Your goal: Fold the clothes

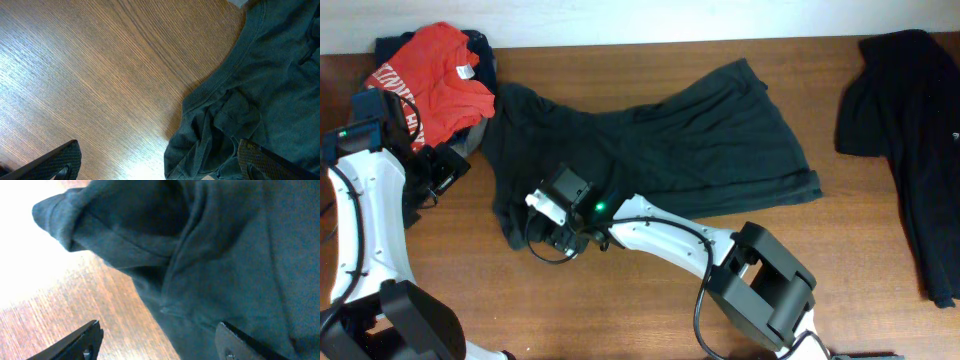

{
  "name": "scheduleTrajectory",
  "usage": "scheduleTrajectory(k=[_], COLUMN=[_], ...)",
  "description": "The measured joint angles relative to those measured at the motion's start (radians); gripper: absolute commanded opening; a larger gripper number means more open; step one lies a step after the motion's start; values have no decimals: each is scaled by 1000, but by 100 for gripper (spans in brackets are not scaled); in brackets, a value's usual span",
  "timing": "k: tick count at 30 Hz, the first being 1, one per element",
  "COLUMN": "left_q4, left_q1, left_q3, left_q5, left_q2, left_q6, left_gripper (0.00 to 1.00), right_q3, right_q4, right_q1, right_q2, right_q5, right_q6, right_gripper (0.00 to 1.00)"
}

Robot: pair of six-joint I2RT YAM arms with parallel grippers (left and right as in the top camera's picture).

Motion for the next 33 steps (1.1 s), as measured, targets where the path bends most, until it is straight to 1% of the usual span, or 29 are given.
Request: scheduleTrajectory(k=[2, 8, 10, 13, 21, 25, 27, 33], left_q4=[0, -11, -12, -12, -12, -12, -12, -12], left_q1=[0, 0, 0, 0, 0, 0, 0, 0], left_q3=[0, 0, 0, 0, 0, 0, 0, 0], left_q5=[0, 0, 0, 0, 0, 0, 0, 0], left_q2=[0, 0, 0, 0, 0, 0, 0, 0], left_q6=[0, 0, 0, 0, 0, 0, 0, 0], left_gripper=[99, 99, 99, 99, 99, 99, 99, 99], right_q3=[0, 0, 0, 0, 0, 0, 0, 2], right_q4=[8, 23, 34, 62, 111, 116, 116, 121], right_q1=[7, 10, 10, 10, 10, 10, 10, 10], right_q2=[5, 31, 40, 48, 60, 89, 104, 112], right_q5=[0, 0, 0, 1, 1, 5, 8, 35], right_q6=[-10, -26, -28, -32, -34, -35, -36, -43], right_gripper=[72, 70, 66, 66, 62, 55, 53, 37])
